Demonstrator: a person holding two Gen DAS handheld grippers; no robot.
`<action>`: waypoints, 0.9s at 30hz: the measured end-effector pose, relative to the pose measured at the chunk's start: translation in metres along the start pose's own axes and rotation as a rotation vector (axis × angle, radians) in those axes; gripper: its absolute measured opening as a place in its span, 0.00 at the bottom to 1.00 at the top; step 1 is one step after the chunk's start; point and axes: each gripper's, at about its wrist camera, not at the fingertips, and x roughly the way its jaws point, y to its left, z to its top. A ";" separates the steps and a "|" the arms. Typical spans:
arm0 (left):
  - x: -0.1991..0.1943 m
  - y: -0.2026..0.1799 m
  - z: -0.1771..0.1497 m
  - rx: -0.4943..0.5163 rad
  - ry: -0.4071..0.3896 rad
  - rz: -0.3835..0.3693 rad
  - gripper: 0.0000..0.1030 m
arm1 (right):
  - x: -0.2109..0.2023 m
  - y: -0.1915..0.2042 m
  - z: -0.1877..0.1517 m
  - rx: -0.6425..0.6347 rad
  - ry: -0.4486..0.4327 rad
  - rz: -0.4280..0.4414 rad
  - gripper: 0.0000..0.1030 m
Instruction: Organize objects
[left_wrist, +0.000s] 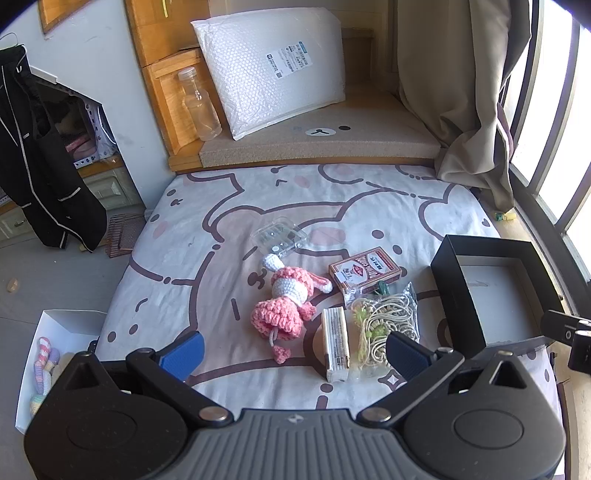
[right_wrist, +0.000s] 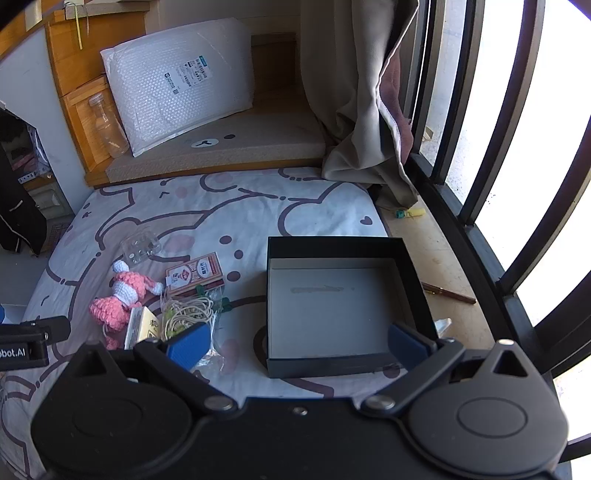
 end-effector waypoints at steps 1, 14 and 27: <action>0.000 0.000 0.000 0.000 0.000 0.000 1.00 | 0.000 0.000 0.000 0.000 0.000 0.000 1.00; 0.000 0.000 0.000 -0.011 0.002 0.007 1.00 | 0.001 -0.001 -0.001 0.000 0.001 0.001 1.00; -0.001 -0.009 -0.005 -0.018 0.004 0.012 1.00 | 0.001 0.000 -0.002 0.002 0.002 0.001 1.00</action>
